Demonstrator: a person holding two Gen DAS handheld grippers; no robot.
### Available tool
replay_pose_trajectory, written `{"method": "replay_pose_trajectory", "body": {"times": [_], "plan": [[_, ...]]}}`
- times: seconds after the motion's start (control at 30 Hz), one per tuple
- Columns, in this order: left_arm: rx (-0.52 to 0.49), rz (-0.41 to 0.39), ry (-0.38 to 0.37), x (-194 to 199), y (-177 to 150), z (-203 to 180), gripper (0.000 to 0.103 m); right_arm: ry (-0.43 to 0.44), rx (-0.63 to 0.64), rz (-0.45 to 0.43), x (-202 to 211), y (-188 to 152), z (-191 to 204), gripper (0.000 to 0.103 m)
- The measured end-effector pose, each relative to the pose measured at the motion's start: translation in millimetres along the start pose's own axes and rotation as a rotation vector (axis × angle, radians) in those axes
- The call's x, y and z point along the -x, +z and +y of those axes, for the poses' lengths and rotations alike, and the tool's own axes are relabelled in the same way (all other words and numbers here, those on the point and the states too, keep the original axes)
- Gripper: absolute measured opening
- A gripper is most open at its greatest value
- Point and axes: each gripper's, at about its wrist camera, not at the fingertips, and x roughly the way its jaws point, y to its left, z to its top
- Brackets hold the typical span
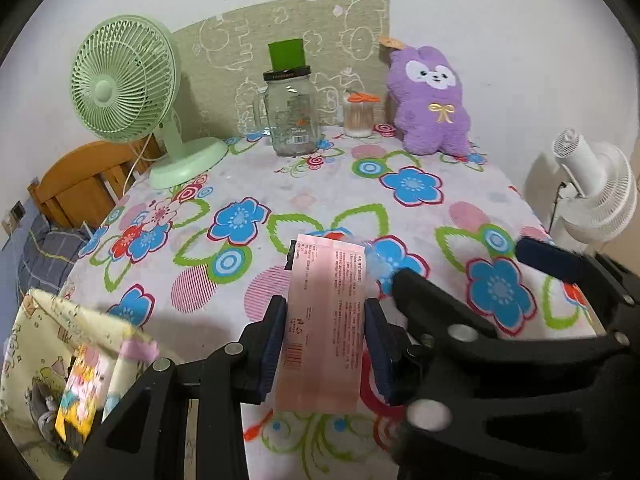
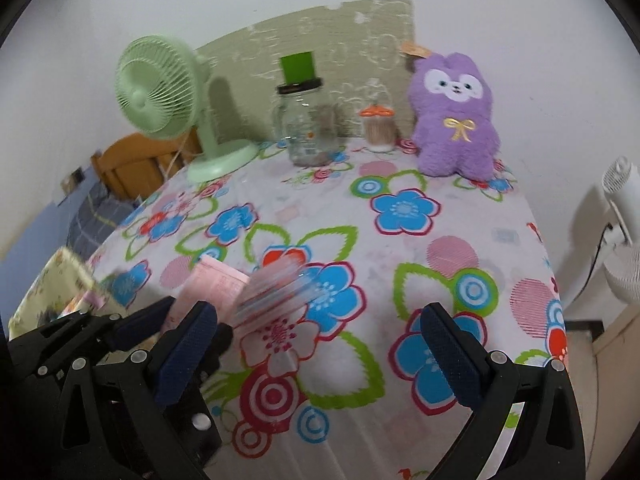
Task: Organize soft objects
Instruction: 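Grasp the clear plastic bag with the right tool while the left holds the card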
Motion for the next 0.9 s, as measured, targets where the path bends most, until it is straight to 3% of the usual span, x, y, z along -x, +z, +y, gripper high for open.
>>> {"method": "replay_pose_trajectory", "body": {"times": [0.17,0.47,0.67,0.9], "plan": [[0.021,0.021,0.048,-23,6,7,0.04,-0.006,-0.078,0.037,-11,0,-15,0.103],[0.049,0.07,0.067,-54,4,20,0.041,-0.06,-0.072,0.07,-21,-4,-17,0.103],[0.008,0.099,0.009,-51,2,17,0.04,-0.059,-0.071,0.088,-24,-5,-17,0.103],[-0.052,0.127,-0.134,-32,-10,-3,0.04,-0.109,0.0,0.087,-14,-4,-9,0.103]]}}
